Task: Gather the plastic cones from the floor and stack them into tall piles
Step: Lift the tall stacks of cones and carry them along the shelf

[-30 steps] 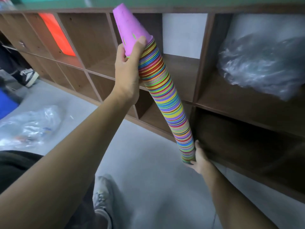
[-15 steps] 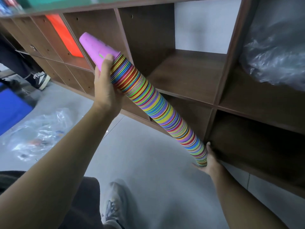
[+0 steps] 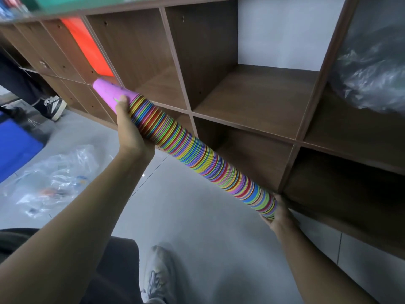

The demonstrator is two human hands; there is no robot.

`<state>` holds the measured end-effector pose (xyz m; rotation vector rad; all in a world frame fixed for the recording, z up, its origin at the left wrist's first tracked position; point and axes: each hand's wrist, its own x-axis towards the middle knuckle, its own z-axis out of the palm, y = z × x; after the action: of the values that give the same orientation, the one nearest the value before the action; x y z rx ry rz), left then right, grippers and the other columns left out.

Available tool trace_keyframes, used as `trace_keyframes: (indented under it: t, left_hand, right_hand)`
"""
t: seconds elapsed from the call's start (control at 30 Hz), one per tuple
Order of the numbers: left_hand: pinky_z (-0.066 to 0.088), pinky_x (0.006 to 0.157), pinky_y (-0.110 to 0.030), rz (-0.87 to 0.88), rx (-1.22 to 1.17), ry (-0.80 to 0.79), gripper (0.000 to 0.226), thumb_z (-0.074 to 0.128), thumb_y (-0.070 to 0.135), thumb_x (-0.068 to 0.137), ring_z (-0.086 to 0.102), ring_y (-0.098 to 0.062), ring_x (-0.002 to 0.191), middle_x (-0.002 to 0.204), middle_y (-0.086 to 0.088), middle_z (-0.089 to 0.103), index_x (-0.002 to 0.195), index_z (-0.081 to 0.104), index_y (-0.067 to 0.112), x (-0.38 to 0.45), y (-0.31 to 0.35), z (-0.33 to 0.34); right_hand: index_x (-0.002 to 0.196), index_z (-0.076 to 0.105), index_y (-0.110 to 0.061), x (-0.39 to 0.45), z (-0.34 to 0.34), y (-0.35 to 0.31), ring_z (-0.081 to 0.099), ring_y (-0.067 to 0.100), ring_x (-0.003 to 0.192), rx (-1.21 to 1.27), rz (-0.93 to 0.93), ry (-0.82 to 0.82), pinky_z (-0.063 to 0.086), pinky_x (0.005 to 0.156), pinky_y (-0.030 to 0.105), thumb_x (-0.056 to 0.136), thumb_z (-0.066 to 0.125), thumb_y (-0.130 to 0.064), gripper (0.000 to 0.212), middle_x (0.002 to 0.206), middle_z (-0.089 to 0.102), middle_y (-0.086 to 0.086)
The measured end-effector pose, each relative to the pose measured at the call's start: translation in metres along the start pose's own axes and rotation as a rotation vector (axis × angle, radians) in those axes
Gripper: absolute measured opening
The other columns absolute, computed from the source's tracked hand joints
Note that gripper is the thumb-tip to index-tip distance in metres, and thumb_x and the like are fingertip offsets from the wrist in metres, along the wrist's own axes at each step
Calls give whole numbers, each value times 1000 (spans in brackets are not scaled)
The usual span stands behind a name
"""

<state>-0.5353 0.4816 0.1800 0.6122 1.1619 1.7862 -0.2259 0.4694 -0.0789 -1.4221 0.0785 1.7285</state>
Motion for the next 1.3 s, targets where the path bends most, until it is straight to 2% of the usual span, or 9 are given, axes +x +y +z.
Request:
trace_keyframes:
  t: [0.23,0.33,0.53,0.63,0.7,0.73,0.83,1.07,1.3]
  left_hand:
    - [58,72,-35,-16,-51,-15,48,48,63,95,71,-16,76,78,-1,68,101,61,16,1,11,10]
    - [58,68,-32,-10,-77,-21,47,47,62,96,70,-14,72,75,1,68,99,62,17,-1,18,16]
    - [54,96,-52,-121,-177,-82,69,59,76,76,69,-26,108,103,-6,67,115,64,19,-21,36,21]
    - [54,97,-50,-129,-232,-125,68,57,74,81,68,-27,115,106,-7,66,120,63,19,-37,44,35]
    - [58,91,-45,-127,-261,-150,62,50,71,88,70,-22,102,101,-5,68,121,63,20,-50,49,48]
    - [58,90,-44,-136,-279,-161,61,48,70,90,71,-21,99,102,-4,68,122,63,20,-56,53,55]
    - [58,91,-46,-152,-318,-206,63,48,73,89,71,-23,107,109,-5,70,121,65,22,-71,67,75]
    - [60,85,-41,-154,-438,-228,62,54,72,87,73,-19,102,108,-2,71,125,64,23,-104,116,129]
    - [61,82,-40,-162,-555,-201,58,58,66,88,74,-17,97,115,-1,72,129,57,25,-136,175,180]
  right_hand:
    - [154,33,-17,-37,0,-14,28,24,150,157,-88,105,23,122,37,109,32,-39,50,156,34,9]
    - [151,37,-10,-44,-11,-16,39,30,143,81,-197,129,33,118,42,107,39,-35,50,147,45,11]
    - [139,38,-10,-117,-40,-40,44,37,138,175,-380,293,44,110,48,100,58,-33,49,154,37,19]
    - [143,31,-23,-146,-65,-59,52,33,124,342,-430,564,60,76,59,57,92,-50,109,151,30,16]
    - [137,32,-33,-128,-95,-77,60,28,109,390,-499,559,57,48,53,14,93,-63,140,141,42,13]
    - [136,31,-35,-131,-105,-85,62,31,106,417,-525,573,56,44,51,8,91,-65,144,138,44,12]
    - [142,31,-29,-212,-101,-94,60,37,112,410,-601,733,59,53,56,39,94,-58,125,142,39,13]
    - [151,24,-25,-342,-100,-133,47,36,128,399,-728,852,60,81,53,58,91,-56,118,150,28,11]
    - [152,21,-21,-441,-97,-199,48,36,126,439,-939,843,57,86,47,66,90,-48,113,153,23,7]
